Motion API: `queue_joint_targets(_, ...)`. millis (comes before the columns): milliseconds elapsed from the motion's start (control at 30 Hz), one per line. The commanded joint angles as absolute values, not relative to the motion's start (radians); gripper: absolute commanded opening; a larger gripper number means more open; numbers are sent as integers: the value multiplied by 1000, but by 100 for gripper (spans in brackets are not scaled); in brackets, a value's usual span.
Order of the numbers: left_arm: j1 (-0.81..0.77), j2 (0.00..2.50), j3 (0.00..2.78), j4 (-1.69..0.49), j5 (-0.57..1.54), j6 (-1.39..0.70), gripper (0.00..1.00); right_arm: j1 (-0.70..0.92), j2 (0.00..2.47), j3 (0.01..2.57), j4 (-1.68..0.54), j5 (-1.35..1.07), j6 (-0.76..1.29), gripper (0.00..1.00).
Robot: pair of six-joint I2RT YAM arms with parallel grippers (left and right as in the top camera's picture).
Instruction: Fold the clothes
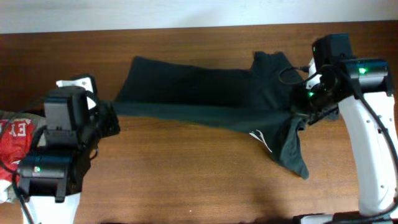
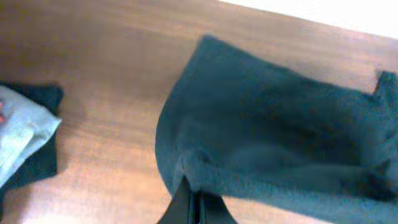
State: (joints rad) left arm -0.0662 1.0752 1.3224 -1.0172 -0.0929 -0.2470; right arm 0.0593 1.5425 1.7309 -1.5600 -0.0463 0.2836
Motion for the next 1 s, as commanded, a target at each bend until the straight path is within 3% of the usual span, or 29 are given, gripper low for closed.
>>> queue_joint_targets(0,-63,1068,1328,-1121,-42,-238,1,179,1481,1742,-1567,-54,287,4)
queue_joint_targets(100,-63,1058,1330,-1035,-49,-238,0,242,1389,1753,-1446,137,356,4)
queue_joint_targets(267,-63,1028,1513,-770,-212,-160,1,241,1341,2119,-1424,423,304,4)
queue_joint_targets(467,-63,1027,2038,-814,-236,14,1,241,1341,2699,-1554,435,217,4)
queue_joint_targets(633,-63,1060,2148,-847,-236,16,1,241,1380,2754,-1605,397,217,4)
queue_joint_targets(800,-63,1456,2147,-847,-212,16,1,238,1808,2751,-1623,326,171,4)
queue_joint_targets(867,-63,1658,2147,-739,-144,8,0,181,1959,2751,-1452,309,172,4)
queue_joint_targets(967,-63,1799,2156,-483,-142,-45,1,18,1965,2812,-1199,230,176,4)
